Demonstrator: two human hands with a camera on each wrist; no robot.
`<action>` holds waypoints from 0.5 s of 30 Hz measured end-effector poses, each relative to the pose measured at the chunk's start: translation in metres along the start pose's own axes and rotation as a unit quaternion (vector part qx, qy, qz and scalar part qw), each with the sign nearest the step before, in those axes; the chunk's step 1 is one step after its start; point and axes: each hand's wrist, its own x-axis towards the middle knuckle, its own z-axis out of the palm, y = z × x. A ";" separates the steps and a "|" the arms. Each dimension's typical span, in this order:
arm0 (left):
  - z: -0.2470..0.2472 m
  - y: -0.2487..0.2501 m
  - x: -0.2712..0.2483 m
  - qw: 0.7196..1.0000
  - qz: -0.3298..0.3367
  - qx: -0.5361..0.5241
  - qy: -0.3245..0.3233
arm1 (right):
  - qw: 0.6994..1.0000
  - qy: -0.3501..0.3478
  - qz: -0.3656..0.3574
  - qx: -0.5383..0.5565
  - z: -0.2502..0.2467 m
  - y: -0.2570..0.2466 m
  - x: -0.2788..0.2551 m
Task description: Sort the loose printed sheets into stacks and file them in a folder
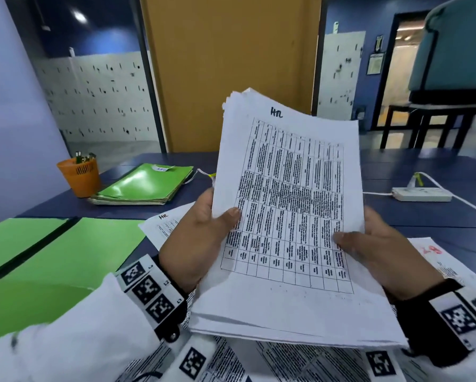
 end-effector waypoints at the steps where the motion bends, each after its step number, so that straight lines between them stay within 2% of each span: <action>1: 0.002 0.002 -0.002 1.000 0.014 0.010 -0.006 | 1.000 0.000 0.016 0.009 0.000 0.001 0.002; 5: 0.004 0.012 -0.009 0.996 0.065 0.050 -0.023 | 0.998 0.008 0.061 0.025 0.004 0.000 0.002; 9: 0.004 0.022 -0.012 0.995 0.088 0.054 -0.018 | 0.997 0.021 0.051 0.049 0.002 0.003 0.004; 12: 0.005 0.025 -0.015 0.996 0.081 0.036 -0.014 | 0.996 0.038 0.045 0.070 0.005 -0.004 0.003; 15: 0.004 0.022 -0.015 0.998 0.051 0.014 -0.021 | 0.979 0.020 0.125 0.163 0.007 -0.014 -0.003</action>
